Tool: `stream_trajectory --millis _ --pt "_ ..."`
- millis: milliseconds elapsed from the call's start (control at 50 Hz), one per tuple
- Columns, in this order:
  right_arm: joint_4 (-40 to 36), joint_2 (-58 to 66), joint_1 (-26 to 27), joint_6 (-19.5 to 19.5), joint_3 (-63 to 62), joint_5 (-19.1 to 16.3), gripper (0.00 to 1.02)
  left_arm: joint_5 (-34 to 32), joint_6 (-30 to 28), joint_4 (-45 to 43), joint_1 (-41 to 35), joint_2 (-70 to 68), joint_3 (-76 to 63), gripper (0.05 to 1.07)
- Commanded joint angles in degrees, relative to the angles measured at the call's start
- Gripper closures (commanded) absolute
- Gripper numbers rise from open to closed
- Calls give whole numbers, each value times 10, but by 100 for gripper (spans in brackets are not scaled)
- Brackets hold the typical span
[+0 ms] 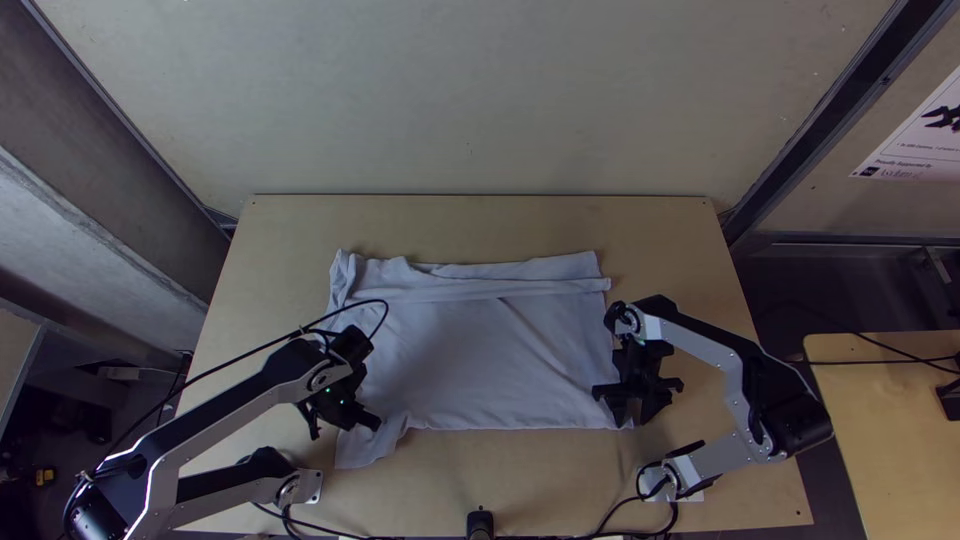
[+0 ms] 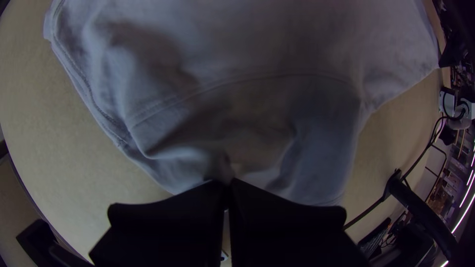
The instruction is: Fold the t-shirt
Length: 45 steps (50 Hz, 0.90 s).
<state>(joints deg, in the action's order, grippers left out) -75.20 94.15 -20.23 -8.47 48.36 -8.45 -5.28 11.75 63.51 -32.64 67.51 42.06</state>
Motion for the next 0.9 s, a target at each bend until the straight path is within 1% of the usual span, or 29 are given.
stream_trajectory --millis 0,80,120,160,220,260,380,520,600,680,720,800,880 --pt "-21 25 -10 8 -11 -10 45 3 -14 7 18 -8 14 104" --pt "-20 24 -12 8 -13 -11 45 3 -19 7 31 -8 21 104" --pt "-19 24 -16 8 -14 -14 49 3 -23 7 37 -8 21 104" --pt "-13 18 -22 8 -14 -14 58 3 -24 7 41 -8 23 104" --pt "5 2 -30 10 -15 -13 74 3 -27 7 44 -8 22 104" --pt "17 -12 -31 9 -16 -14 82 3 -29 7 48 -8 22 104" --pt "28 -30 -31 13 -12 -14 99 3 -29 7 50 -10 22 104" --pt "27 -51 -26 15 -5 -13 99 3 -31 7 60 -24 27 104" --pt "17 -74 -16 14 8 -13 99 2 -34 8 82 -33 39 104" --pt "6 -94 5 15 29 -13 99 2 -34 9 97 -43 54 104" --pt "0 -98 24 19 38 -13 99 2 -37 9 109 -48 60 104" --pt "-12 -99 51 34 59 -13 99 -4 -60 7 139 -52 68 104" --pt "-14 -100 71 35 75 -13 99 -17 -82 7 181 -56 72 104"
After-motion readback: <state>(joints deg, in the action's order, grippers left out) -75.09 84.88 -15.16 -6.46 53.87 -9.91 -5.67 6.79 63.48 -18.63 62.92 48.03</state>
